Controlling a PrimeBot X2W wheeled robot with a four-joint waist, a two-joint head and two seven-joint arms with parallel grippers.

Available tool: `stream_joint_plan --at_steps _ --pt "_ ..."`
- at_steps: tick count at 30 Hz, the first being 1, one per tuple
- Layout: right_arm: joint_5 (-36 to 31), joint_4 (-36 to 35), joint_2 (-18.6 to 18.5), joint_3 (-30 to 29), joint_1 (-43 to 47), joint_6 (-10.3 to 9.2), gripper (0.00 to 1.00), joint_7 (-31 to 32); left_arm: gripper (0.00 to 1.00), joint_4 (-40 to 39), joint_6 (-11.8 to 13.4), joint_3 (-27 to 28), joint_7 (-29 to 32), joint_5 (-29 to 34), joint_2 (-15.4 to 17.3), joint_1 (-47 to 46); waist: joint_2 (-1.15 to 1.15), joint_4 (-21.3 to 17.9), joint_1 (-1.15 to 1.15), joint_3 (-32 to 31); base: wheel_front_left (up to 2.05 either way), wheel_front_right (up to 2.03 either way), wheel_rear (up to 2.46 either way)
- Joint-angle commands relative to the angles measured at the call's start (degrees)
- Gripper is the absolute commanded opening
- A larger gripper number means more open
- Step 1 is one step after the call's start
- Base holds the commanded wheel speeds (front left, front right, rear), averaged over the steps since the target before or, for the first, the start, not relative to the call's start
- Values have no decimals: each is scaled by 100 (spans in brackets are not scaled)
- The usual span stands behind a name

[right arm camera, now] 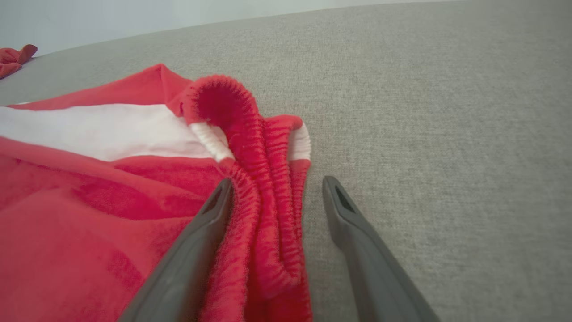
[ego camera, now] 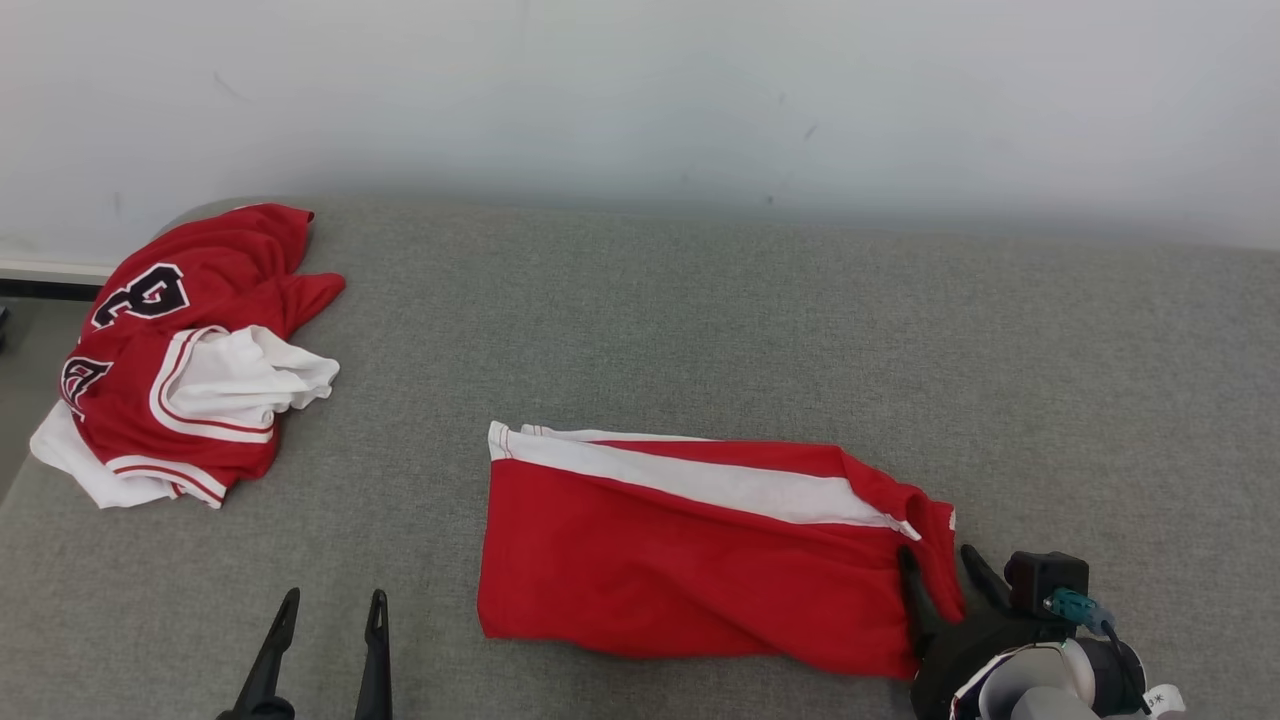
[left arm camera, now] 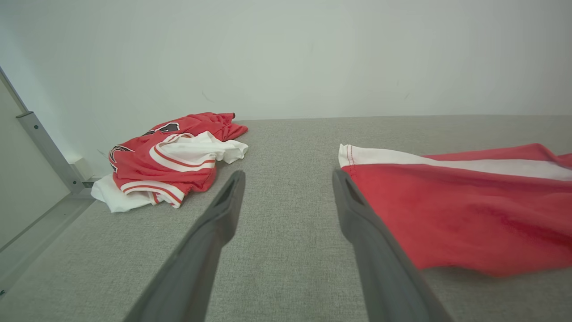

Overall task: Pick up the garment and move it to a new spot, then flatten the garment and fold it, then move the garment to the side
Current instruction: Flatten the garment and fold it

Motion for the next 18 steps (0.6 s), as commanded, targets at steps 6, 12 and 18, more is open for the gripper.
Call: stream_joint_plan --at_steps 6,12,18 --pt "324 468 18 250 -244 -15 0 -36 100 3 -40 96 -19 86 -66 -21 -1 -27 -1 -7 0 0 0" --pt "502 485 -441 424 -473 -15 0 -83 100 -2 -55 163 -19 109 -105 14 -1 -114 -1 -33 0 0 0" --pt "694 529 -1337 414 -504 -15 0 -99 100 18 -73 224 -19 121 -137 30 -1 -226 -1 -106 0 0 0"
